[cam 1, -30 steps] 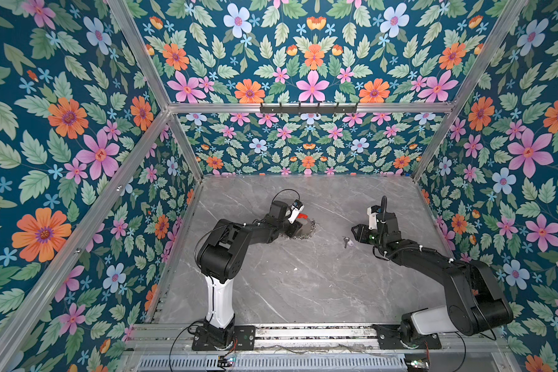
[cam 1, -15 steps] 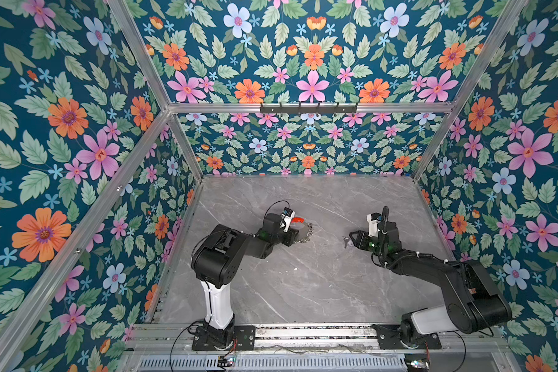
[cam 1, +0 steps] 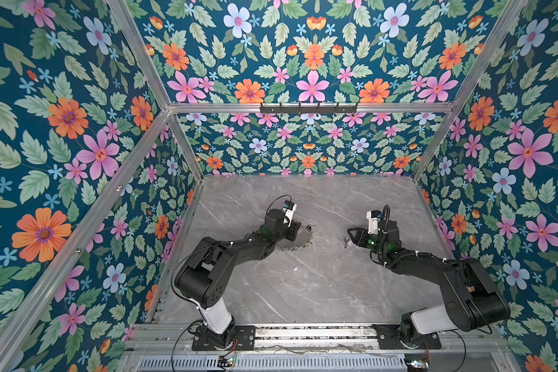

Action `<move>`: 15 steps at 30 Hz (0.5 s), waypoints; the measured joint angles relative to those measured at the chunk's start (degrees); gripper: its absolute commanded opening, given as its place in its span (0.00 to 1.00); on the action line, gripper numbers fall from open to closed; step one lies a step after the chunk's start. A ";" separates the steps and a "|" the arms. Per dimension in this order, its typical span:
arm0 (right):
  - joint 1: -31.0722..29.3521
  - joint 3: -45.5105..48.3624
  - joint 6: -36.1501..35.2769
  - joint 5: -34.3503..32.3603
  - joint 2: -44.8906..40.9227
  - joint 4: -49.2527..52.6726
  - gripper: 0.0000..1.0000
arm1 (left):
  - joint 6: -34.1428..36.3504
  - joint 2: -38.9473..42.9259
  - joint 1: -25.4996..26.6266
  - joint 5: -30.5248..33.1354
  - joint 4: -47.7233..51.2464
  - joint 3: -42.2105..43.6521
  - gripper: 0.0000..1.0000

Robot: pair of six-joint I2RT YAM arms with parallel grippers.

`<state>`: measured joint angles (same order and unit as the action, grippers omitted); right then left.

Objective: Put the keys on the keyring

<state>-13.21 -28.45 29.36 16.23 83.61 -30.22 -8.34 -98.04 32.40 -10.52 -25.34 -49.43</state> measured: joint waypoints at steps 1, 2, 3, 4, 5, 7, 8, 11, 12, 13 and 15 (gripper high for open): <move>0.04 -0.04 0.00 -0.37 0.00 0.00 0.51 | 0.00 -0.55 0.15 -0.26 1.33 -2.19 0.42; 0.04 -0.26 0.02 -1.16 0.00 0.04 0.52 | 0.02 -1.27 0.26 -0.57 2.62 -4.26 0.42; 0.02 -0.57 0.48 -2.32 -0.09 0.28 0.52 | -0.02 -1.99 0.31 -0.85 3.52 -5.68 0.39; 0.02 -0.66 0.63 -3.39 -0.46 0.63 0.53 | -0.04 -2.54 0.39 -1.05 4.61 -6.60 0.36; 0.02 -0.66 0.96 -4.98 -1.03 1.11 0.54 | -0.52 -3.08 0.48 -1.07 5.97 -7.32 0.32; 0.02 -0.26 1.97 -9.07 -2.64 2.43 0.56 | -2.14 -3.87 0.57 -0.98 8.57 -8.26 0.26; 0.04 0.24 2.27 -11.45 -3.56 3.21 0.56 | -2.45 -4.07 0.57 -0.87 9.53 -8.41 0.26; 0.11 1.20 3.17 -16.55 -5.79 5.60 0.56 | -4.83 -4.07 0.59 -1.18 9.94 -7.89 0.25; 0.15 1.25 3.17 -17.51 -6.49 6.05 0.56 | -5.38 -4.24 0.57 -1.70 9.97 -7.76 0.25; 0.15 1.29 3.17 -17.94 -6.91 6.03 0.56 | -5.95 -4.52 0.59 -2.29 9.97 -7.82 0.25; 0.13 1.49 3.17 -18.49 -7.30 5.84 0.56 | -7.04 -6.12 0.61 -4.92 9.81 -8.63 0.24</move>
<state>-13.08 -26.96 32.53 -2.26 76.31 -24.38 -15.38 -104.16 33.01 -15.44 -15.53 -58.06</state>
